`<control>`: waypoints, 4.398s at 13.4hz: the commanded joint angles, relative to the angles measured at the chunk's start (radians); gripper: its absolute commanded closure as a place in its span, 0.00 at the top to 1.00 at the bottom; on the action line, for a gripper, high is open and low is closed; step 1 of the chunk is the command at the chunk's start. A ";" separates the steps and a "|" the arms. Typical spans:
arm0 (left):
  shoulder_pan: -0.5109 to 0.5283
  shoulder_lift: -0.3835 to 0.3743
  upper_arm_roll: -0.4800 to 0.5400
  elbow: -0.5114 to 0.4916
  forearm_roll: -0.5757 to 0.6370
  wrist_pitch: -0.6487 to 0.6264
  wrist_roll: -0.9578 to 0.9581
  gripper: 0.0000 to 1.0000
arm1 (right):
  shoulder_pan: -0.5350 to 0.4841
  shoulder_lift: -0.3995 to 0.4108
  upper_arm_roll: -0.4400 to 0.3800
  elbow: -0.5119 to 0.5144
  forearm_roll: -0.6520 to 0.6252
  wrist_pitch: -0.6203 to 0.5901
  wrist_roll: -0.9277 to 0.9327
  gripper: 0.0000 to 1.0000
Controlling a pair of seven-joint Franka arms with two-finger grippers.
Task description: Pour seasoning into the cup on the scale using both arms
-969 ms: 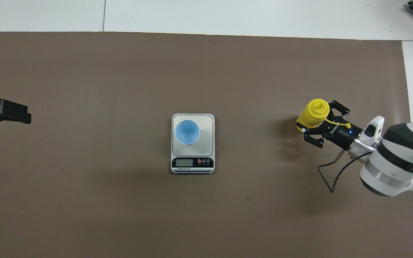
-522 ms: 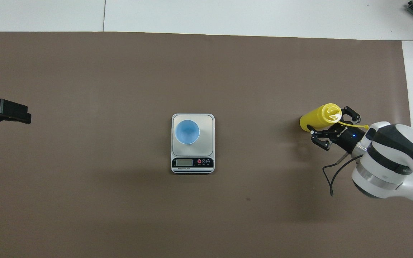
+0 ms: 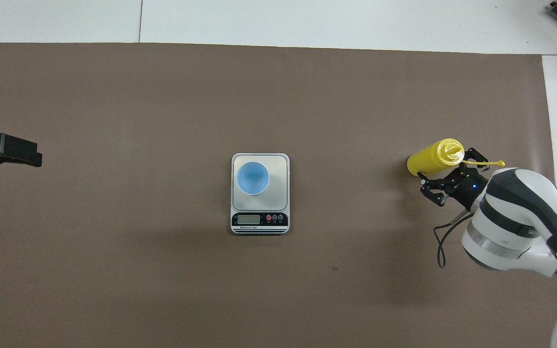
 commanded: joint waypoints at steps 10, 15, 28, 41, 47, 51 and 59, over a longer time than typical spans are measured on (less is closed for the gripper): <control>-0.003 -0.013 0.004 -0.015 0.013 -0.008 0.002 1.00 | -0.024 -0.086 0.003 -0.162 0.022 0.209 -0.021 1.00; -0.003 -0.013 0.004 -0.015 0.013 -0.008 0.002 1.00 | -0.088 -0.072 0.002 -0.162 0.022 0.286 -0.036 1.00; -0.003 -0.013 0.004 -0.015 0.013 -0.008 0.002 1.00 | -0.308 0.082 -0.001 0.253 -0.184 0.310 -0.532 1.00; -0.003 -0.013 0.004 -0.015 0.013 -0.008 0.002 1.00 | -0.228 0.181 -0.009 0.685 -0.870 0.159 -0.518 1.00; -0.003 -0.013 0.004 -0.015 0.013 -0.008 0.002 1.00 | -0.116 0.181 -0.014 0.794 -1.367 0.012 -0.253 1.00; -0.001 -0.013 0.004 -0.015 0.013 -0.008 0.002 1.00 | -0.092 0.179 -0.014 0.849 -1.789 -0.131 0.269 1.00; -0.003 -0.013 0.004 -0.015 0.014 -0.008 0.002 1.00 | -0.024 0.141 0.002 0.936 -2.063 -0.643 1.287 1.00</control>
